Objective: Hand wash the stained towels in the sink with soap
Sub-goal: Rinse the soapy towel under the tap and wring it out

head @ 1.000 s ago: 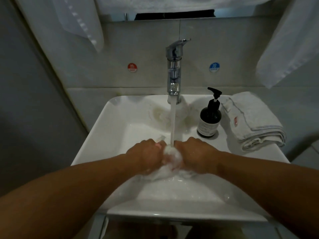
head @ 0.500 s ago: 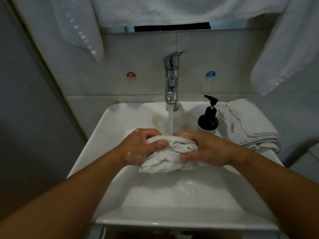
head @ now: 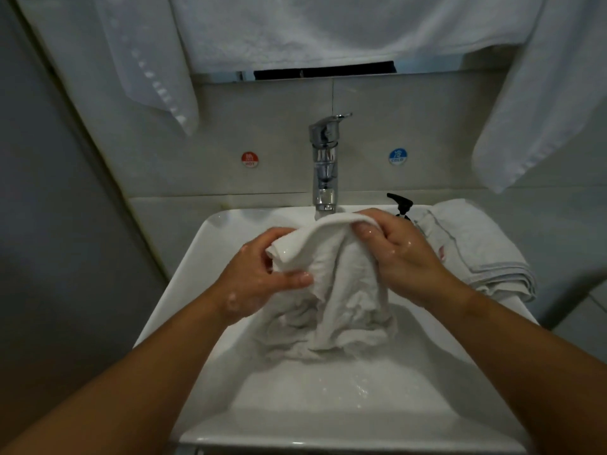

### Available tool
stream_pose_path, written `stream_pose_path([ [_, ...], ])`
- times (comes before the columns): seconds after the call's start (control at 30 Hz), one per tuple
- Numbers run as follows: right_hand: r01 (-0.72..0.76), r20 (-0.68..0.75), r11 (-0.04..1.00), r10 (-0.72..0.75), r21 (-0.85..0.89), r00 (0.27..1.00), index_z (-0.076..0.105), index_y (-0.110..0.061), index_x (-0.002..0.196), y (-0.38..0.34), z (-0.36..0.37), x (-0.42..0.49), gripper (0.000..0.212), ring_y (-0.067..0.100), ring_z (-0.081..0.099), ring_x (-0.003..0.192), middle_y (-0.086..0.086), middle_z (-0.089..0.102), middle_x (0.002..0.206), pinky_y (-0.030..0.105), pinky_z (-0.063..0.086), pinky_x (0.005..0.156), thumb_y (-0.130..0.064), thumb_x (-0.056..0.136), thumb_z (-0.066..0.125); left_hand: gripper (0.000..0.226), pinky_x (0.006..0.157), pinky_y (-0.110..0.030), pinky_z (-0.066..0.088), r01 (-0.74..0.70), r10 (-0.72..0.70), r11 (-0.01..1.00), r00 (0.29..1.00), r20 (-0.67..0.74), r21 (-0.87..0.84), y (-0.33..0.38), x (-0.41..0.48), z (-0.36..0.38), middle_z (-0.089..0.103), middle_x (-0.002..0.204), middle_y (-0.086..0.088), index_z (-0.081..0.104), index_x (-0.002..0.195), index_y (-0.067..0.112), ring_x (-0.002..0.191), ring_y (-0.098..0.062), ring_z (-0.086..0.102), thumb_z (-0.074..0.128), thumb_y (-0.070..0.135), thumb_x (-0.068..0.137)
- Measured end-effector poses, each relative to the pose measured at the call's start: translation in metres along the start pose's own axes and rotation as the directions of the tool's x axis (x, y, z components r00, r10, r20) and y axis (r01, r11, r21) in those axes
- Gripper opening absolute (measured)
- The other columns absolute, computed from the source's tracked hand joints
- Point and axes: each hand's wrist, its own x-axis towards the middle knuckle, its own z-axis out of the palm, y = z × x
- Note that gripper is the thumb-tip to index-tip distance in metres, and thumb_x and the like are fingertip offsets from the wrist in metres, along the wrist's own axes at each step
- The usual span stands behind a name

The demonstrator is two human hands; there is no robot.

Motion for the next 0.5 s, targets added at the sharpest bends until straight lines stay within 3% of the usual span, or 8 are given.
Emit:
stream_pose_path([
  [0.03, -0.011, 0.012, 0.998, 0.011, 0.064, 1.0, 0.071, -0.029, 0.108, -0.001, 0.0, 0.0, 0.021, 0.004, 0.067, 0.093, -0.012, 0.072, 0.097, 0.028, 0.054, 0.082, -0.033, 0.105, 0.052, 0.061, 0.087, -0.034, 0.059, 0.062, -0.061, 0.998, 0.997, 0.041, -0.025, -0.004, -0.001, 0.001, 0.074, 0.11, 0.001, 0.069, 0.116, 0.026, 0.104, -0.018, 0.071, 0.095, 0.031, 0.061],
  [0.1, 0.039, 0.048, 0.997, -0.042, 0.067, 0.998, 0.072, -0.028, 0.109, -0.001, 0.001, -0.003, 0.018, -0.002, 0.065, 0.096, -0.017, 0.071, 0.097, 0.019, 0.051, 0.084, -0.026, 0.103, 0.055, 0.047, 0.086, -0.029, 0.056, 0.096, -0.094, 0.979, 0.995, -0.016, 0.178, -0.014, 0.0, 0.006, 0.076, 0.099, 0.008, 0.071, 0.107, 0.03, 0.097, -0.008, 0.071, 0.093, 0.034, 0.065],
  [0.17, 0.13, 0.115, 0.99, -0.123, -0.06, 0.986, 0.071, -0.034, 0.113, 0.002, -0.002, -0.008, 0.024, -0.011, 0.061, 0.099, -0.029, 0.067, 0.101, 0.006, 0.045, 0.083, -0.016, 0.099, 0.062, 0.036, 0.074, -0.021, 0.051, -0.057, 0.123, 0.885, 0.986, -0.114, 0.463, -0.023, 0.006, 0.006, 0.072, 0.089, 0.019, 0.068, 0.095, 0.042, 0.086, 0.001, 0.068, 0.084, 0.016, 0.076],
  [0.23, 0.209, 0.245, 0.957, -0.157, -0.201, 0.957, 0.07, -0.037, 0.116, 0.009, -0.011, -0.011, 0.036, -0.012, 0.059, 0.104, -0.029, 0.063, 0.109, 0.006, 0.045, 0.088, -0.01, 0.092, 0.071, 0.052, 0.08, -0.02, 0.052, -0.132, 0.215, 0.832, 0.972, -0.093, 0.539, -0.03, 0.01, -0.002, 0.072, 0.095, 0.02, 0.066, 0.096, 0.045, 0.092, 0.0, 0.068, 0.075, -0.002, 0.076],
  [0.33, 0.219, 0.51, 0.915, -0.018, -0.338, 0.86, 0.075, -0.037, 0.11, 0.019, -0.019, -0.016, 0.033, -0.006, 0.06, 0.102, -0.02, 0.066, 0.109, 0.01, 0.049, 0.087, -0.018, 0.084, 0.081, 0.061, 0.092, -0.027, 0.056, -0.069, 0.009, 0.794, 0.995, 0.101, 0.604, -0.04, 0.008, -0.02, 0.071, 0.106, 0.023, 0.069, 0.101, 0.049, 0.101, -0.002, 0.067, 0.074, -0.008, 0.078],
  [0.4, 0.155, 0.642, 0.901, 0.161, -0.406, 0.749, 0.076, -0.037, 0.109, 0.021, -0.018, -0.021, 0.032, -0.008, 0.06, 0.099, -0.021, 0.068, 0.106, 0.007, 0.046, 0.085, -0.029, 0.08, 0.086, 0.061, 0.095, -0.029, 0.056, -0.014, -0.196, 0.784, 0.943, 0.269, 0.621, -0.043, 0.004, -0.025, 0.069, 0.113, 0.024, 0.071, 0.104, 0.052, 0.105, -0.001, 0.066, 0.074, -0.005, 0.081],
  [0.47, 0.08, 0.687, 0.91, 0.247, -0.407, 0.684, 0.074, -0.036, 0.113, 0.021, -0.015, -0.022, 0.037, -0.008, 0.061, 0.097, -0.02, 0.069, 0.104, 0.007, 0.047, 0.085, -0.038, 0.078, 0.086, 0.059, 0.1, -0.028, 0.053, 0.034, -0.308, 0.798, 0.881, 0.359, 0.602, -0.037, 0.0, -0.026, 0.066, 0.122, 0.019, 0.071, 0.108, 0.052, 0.112, -0.002, 0.064, 0.074, -0.002, 0.084],
  [0.5, 0.049, 0.668, 0.92, 0.246, -0.39, 0.702, 0.072, -0.037, 0.116, 0.02, -0.014, -0.02, 0.039, -0.006, 0.063, 0.097, -0.018, 0.07, 0.105, 0.011, 0.049, 0.086, -0.043, 0.079, 0.084, 0.056, 0.102, -0.028, 0.052, 0.053, -0.323, 0.812, 0.87, 0.372, 0.581, -0.034, 0.0, -0.027, 0.066, 0.125, 0.017, 0.072, 0.11, 0.05, 0.115, -0.003, 0.063, 0.073, 0.0, 0.084],
])
